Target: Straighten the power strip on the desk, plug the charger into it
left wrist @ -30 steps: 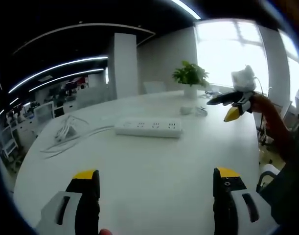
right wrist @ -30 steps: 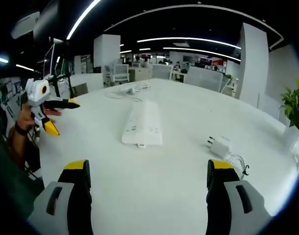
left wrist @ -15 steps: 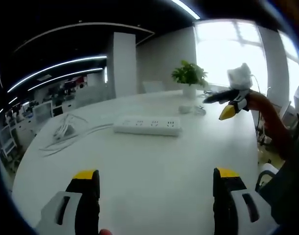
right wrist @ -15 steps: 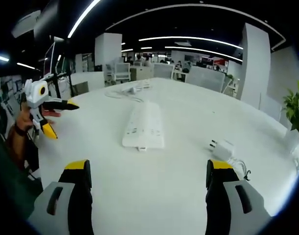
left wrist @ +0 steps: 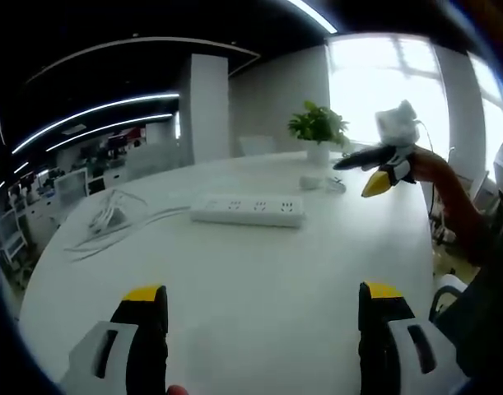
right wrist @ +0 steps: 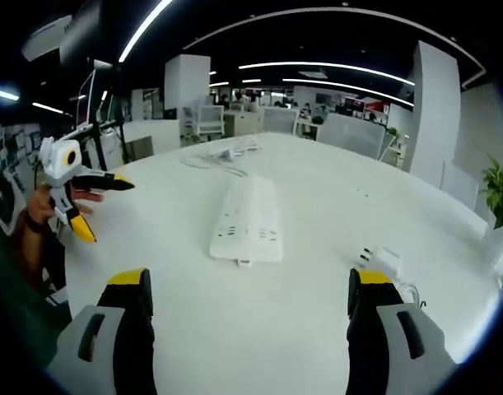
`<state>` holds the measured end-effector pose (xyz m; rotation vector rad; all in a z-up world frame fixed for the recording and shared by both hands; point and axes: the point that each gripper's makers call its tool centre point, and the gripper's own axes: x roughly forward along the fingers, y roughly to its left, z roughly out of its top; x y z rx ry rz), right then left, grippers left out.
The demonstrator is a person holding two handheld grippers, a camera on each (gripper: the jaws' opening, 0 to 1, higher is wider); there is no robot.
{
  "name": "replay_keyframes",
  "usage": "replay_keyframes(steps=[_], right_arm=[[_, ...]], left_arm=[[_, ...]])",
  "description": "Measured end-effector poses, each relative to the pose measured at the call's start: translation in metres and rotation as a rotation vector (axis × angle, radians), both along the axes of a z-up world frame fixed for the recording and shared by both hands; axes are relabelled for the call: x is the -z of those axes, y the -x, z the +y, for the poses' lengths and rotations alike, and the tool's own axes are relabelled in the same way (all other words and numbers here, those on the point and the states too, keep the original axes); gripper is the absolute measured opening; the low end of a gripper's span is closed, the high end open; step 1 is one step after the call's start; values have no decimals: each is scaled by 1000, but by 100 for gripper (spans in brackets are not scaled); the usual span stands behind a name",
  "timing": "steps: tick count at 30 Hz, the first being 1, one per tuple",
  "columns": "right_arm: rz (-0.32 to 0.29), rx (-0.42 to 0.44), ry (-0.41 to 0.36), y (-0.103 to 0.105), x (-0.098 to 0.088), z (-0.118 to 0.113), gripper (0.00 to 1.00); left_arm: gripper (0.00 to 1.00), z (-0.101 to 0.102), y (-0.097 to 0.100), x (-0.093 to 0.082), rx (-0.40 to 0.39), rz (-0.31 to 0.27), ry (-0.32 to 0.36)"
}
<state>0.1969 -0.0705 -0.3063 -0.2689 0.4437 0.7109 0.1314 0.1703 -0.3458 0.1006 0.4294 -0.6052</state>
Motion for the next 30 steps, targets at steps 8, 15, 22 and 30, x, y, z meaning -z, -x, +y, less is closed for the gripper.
replay_keyframes(steps=[8, 15, 22, 30], right_arm=[[4, 2, 23, -4, 1, 4, 99], [17, -4, 24, -8, 7, 10, 98], [28, -11, 35, -15, 10, 16, 98], [30, -17, 23, -22, 11, 24, 98]], left_arm=[[99, 1, 0, 2, 1, 0, -3], [99, 1, 0, 1, 1, -3, -11], [99, 0, 0, -2, 5, -10, -23], [99, 0, 1, 1, 5, -4, -19]])
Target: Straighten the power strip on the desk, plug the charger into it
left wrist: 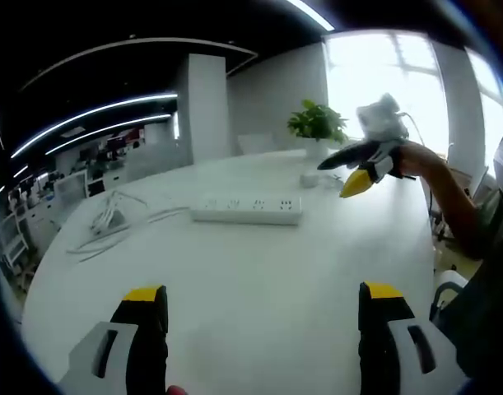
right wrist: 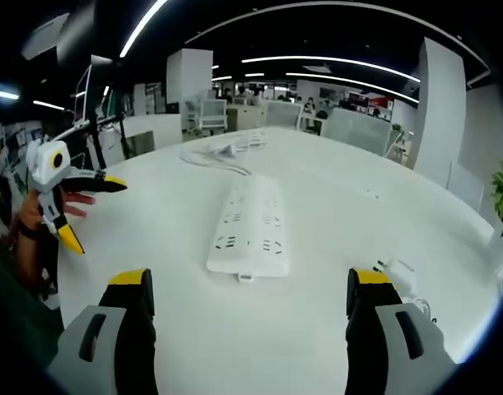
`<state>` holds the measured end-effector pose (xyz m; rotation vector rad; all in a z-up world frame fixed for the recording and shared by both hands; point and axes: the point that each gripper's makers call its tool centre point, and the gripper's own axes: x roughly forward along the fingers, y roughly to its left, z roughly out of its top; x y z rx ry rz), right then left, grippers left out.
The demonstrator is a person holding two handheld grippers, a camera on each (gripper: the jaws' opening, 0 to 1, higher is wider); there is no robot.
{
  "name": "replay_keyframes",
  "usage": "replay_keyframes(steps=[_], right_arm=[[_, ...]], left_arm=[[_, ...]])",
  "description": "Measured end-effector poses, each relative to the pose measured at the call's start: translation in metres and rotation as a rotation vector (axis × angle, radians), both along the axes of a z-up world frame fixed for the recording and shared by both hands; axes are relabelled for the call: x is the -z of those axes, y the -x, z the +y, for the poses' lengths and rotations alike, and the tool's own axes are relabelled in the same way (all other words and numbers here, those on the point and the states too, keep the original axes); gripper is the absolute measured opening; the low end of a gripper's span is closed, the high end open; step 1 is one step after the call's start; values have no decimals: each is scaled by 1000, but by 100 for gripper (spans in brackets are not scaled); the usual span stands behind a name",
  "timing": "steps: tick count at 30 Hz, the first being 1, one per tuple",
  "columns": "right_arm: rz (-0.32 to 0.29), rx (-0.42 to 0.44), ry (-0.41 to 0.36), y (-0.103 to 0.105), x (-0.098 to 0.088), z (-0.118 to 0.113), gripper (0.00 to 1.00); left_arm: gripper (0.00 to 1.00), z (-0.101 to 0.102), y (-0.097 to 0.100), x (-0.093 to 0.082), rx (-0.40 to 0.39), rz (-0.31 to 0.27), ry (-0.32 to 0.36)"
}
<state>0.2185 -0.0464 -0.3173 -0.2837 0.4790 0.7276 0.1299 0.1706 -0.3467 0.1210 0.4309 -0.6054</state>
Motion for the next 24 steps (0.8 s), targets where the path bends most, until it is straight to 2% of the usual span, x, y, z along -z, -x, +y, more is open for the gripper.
replay_keyframes(steps=[18, 24], right_arm=[[11, -26, 17, -10, 4, 13, 98], [27, -44, -9, -14, 4, 23, 99]], left_arm=[[99, 1, -1, 1, -2, -2, 4], [99, 0, -1, 2, 5, 1, 3]])
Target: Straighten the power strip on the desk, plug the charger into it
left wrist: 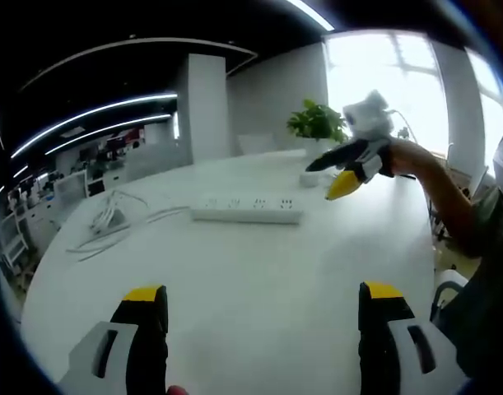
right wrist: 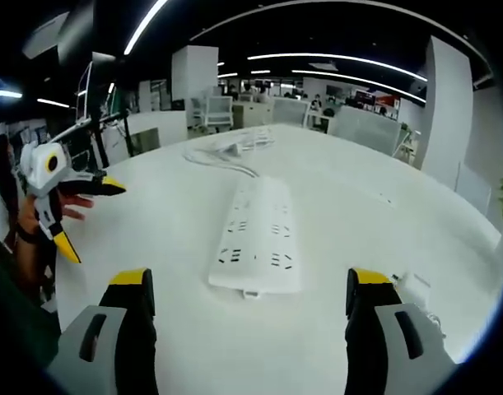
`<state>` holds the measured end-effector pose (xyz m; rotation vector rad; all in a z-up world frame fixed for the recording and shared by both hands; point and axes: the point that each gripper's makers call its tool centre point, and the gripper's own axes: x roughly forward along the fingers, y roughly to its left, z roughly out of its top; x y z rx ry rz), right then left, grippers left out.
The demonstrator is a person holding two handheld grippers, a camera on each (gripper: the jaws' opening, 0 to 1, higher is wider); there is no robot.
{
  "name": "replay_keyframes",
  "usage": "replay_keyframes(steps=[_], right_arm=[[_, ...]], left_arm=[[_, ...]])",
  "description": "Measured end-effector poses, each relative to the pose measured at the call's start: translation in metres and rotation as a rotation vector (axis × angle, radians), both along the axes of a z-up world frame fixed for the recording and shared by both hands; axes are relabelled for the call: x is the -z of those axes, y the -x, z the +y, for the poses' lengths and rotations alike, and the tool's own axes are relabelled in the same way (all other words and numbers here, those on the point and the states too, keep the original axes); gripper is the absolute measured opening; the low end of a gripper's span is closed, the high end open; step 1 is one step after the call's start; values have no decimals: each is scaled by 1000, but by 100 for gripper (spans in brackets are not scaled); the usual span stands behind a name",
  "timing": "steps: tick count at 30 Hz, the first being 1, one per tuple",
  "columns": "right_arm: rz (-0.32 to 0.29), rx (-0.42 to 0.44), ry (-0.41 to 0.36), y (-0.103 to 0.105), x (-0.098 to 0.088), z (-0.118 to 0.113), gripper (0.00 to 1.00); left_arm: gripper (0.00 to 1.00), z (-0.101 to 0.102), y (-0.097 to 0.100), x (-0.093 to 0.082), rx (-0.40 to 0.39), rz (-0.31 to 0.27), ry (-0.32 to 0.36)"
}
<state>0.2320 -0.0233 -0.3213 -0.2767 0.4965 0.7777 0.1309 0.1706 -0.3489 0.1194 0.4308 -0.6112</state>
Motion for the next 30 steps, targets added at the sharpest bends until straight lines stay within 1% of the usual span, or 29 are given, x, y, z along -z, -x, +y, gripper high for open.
replay_keyframes(steps=[5, 15, 18, 25, 30], right_arm=[[10, -8, 27, -1, 6, 3, 100], [11, -18, 48, -7, 9, 8, 100], [5, -16, 77, -10, 11, 9, 100], [20, -35, 47, -9, 10, 17, 100], [20, -32, 46, -13, 11, 20, 100]], left_arm=[[99, 0, 0, -1, 1, -4, 6], [99, -2, -2, 0, 6, 0, 10], [99, -3, -2, 1, 8, 1, 13], [99, -3, -2, 1, 6, 1, 14], [99, -2, -1, 2, 7, 1, 13]])
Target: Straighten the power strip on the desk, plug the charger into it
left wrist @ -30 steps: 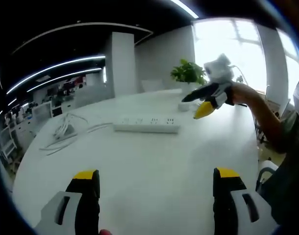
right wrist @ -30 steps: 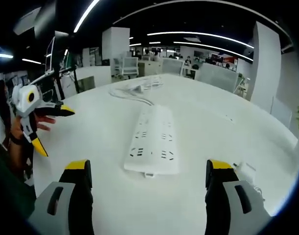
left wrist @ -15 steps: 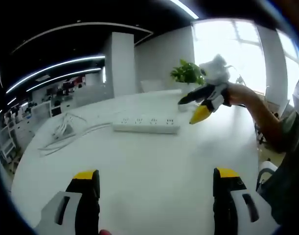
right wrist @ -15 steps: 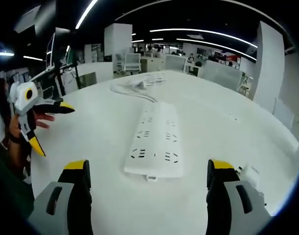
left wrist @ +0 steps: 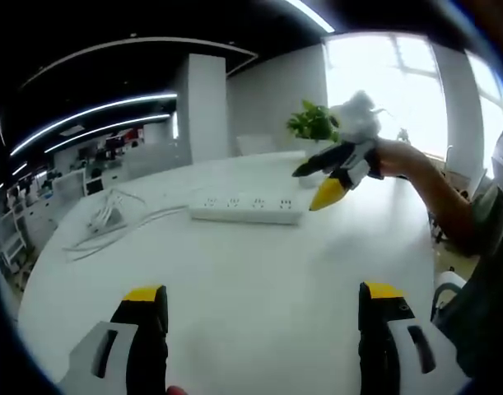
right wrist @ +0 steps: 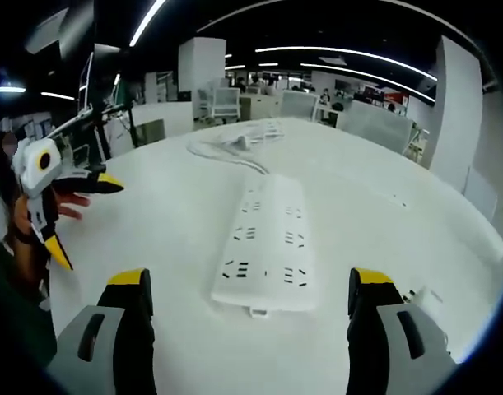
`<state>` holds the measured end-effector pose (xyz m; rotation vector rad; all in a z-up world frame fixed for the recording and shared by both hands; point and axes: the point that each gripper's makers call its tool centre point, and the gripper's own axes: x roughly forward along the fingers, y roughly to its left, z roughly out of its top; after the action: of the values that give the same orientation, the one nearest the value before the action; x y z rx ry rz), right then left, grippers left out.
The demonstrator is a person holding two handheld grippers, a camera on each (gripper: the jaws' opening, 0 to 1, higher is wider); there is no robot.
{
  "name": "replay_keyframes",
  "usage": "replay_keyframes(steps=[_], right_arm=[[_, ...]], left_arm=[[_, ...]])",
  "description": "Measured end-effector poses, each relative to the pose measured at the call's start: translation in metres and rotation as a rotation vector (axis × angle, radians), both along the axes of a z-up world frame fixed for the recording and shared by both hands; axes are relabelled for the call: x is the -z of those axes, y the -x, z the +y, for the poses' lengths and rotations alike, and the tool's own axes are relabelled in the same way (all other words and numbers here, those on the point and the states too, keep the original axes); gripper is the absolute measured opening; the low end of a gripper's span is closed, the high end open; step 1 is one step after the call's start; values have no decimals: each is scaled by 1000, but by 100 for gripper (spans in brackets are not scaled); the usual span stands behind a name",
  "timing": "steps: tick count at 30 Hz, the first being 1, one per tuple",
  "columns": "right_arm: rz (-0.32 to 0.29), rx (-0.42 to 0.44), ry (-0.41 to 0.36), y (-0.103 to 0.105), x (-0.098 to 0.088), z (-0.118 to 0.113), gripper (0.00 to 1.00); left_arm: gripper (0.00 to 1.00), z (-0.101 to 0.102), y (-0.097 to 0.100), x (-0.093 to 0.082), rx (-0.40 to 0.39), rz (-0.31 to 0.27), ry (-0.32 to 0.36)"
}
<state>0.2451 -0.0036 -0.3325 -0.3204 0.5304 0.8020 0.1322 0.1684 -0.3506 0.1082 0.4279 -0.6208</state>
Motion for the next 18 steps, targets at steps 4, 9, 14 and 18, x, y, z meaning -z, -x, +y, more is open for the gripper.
replay_keyframes(steps=[4, 9, 14, 18], right_arm=[[-2, -12, -3, 1, -2, 5, 100], [-5, -11, 4, -1, -2, 8, 100], [4, -26, 8, 0, -1, 14, 100], [6, -28, 9, -2, 0, 19, 100]], left_arm=[[99, 1, 0, 1, -2, 2, 0], [99, 2, 1, 0, -3, -1, 0], [99, 3, 2, -1, -1, -2, -3], [99, 4, 2, 1, -6, 0, 0]])
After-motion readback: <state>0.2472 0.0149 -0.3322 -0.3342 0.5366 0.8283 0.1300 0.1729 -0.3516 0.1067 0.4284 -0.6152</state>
